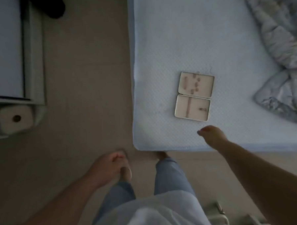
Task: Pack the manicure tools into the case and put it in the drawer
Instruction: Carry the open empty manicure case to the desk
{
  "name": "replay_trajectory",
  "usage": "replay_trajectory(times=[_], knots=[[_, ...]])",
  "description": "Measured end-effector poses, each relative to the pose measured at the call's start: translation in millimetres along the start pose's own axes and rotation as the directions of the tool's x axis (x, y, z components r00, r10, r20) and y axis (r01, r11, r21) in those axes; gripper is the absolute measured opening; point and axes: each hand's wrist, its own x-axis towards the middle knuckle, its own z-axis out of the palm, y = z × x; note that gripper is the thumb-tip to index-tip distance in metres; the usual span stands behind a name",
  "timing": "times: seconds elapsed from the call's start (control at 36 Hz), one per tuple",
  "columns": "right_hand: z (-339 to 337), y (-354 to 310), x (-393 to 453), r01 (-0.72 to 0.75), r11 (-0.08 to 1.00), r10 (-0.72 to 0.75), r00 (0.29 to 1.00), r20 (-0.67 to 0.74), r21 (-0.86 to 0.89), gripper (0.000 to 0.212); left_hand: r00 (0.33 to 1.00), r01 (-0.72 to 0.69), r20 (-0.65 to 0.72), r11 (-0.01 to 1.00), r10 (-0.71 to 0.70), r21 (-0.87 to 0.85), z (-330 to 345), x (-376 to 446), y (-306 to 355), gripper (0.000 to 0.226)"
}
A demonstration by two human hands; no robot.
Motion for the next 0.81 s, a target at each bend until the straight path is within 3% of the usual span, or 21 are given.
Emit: replay_trajectory(times=[0.11,0.25,0.33,0.47,0.64,0.81], knots=[[-26.6,-7.0,57.4,-0.098,0.990,0.105,0.992,-0.068,0.100,0.028,1.000,-0.005,0.026,0.999,0.006,-0.038,20.7,32.7,12.7,0.004],[-20.0,-7.7,105.0,-0.183,0.933,0.209,0.977,-0.052,0.311,0.044,0.997,0.071,0.039,0.996,-0.069,-0.059,30.3,57.9,10.8,0.008],[-10.7,-8.7,114.5,-0.172,0.906,0.223,0.971,-0.091,0.386,0.037,0.992,0.124,0.028,0.991,-0.123,-0.050,30.7,64.9,3.0,0.006],[-4.0,-13.1,99.0,-0.142,0.911,0.175,0.983,-0.052,0.388,0.027,0.989,0.147,0.022,0.987,-0.145,-0.066,28.0,58.6,1.6,0.009],[-4.1,-21.5,56.2,-0.097,0.814,0.138,0.990,-0.028,0.573,0.013,0.996,0.093,0.017,0.995,-0.093,-0.032,15.3,29.8,14.6,0.005],[-26.0,-45.1,-13.3,0.143,0.910,-0.074,0.980,-0.186,0.390,0.019,0.999,0.019,-0.028,1.000,-0.018,0.011,-15.6,-15.7,31.3,0.002]])
